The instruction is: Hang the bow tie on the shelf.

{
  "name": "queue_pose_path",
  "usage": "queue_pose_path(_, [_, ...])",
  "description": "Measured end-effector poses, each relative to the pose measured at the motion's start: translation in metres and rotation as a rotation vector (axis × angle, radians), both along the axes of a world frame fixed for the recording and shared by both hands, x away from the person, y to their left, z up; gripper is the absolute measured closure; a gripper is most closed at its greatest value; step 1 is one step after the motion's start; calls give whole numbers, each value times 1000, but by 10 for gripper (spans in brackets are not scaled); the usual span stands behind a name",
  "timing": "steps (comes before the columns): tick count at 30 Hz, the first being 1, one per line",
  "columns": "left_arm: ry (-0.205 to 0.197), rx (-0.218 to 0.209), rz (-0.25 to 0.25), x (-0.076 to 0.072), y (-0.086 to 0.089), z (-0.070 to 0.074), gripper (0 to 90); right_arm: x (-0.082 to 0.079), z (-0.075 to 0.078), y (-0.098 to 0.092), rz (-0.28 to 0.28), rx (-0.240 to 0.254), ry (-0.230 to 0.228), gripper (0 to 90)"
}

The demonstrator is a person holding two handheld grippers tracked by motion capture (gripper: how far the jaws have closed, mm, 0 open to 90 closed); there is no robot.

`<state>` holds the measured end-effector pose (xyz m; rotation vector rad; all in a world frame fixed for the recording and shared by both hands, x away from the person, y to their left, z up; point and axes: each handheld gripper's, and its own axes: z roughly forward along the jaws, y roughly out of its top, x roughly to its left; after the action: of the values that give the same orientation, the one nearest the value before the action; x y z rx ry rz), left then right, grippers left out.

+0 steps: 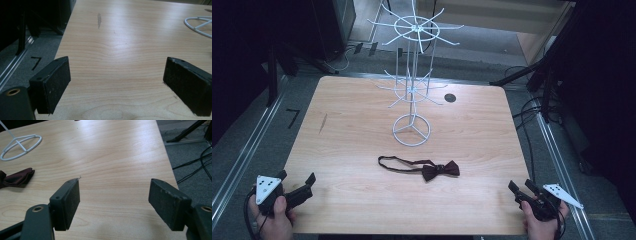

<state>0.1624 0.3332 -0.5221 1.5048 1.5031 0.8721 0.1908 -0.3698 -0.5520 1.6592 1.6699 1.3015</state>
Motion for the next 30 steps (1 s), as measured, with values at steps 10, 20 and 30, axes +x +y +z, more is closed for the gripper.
queue_pose_path(10, [-4, -4, -2, 0, 0, 0, 79, 2, 7, 8, 9, -55, 1, 265])
queue_pose_path(20, [-29, -1, -9, -2, 0, 0, 79, 15, 33, 32, 99, -99, 9, 271])
queue_pose_path(30, [-28, -9, -16, -2, 1, 0, 80, 36, 53, 61, 191, -135, 28, 246])
